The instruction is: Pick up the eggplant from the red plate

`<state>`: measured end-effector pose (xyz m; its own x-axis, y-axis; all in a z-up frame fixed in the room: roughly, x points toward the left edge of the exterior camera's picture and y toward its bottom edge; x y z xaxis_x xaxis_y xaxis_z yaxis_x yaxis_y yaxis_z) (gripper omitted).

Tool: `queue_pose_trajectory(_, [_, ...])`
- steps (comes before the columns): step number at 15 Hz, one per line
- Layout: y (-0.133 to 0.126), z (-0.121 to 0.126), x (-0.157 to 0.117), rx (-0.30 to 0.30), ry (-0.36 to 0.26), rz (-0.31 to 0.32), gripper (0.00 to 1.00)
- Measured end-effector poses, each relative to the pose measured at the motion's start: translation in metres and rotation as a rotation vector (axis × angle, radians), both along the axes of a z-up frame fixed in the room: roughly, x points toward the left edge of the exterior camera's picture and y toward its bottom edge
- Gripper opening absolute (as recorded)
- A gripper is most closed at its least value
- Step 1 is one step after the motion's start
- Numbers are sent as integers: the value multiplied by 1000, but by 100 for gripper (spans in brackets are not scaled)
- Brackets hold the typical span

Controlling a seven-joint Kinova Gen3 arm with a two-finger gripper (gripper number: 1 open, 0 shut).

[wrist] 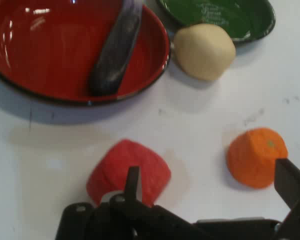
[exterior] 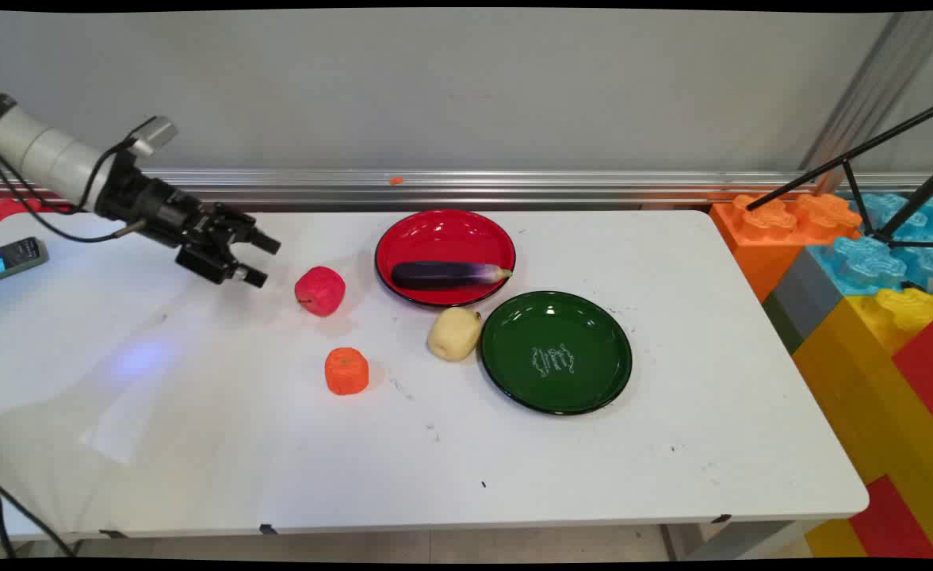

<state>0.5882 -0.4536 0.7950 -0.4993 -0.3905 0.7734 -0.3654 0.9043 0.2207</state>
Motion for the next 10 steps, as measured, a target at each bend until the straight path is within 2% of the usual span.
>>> queue_pose_trajectory(4, [-22, 5, -22, -27, 23, -5, 100])
queue_pose_trajectory(10, [-54, 2, -57, -60, 25, -31, 100])
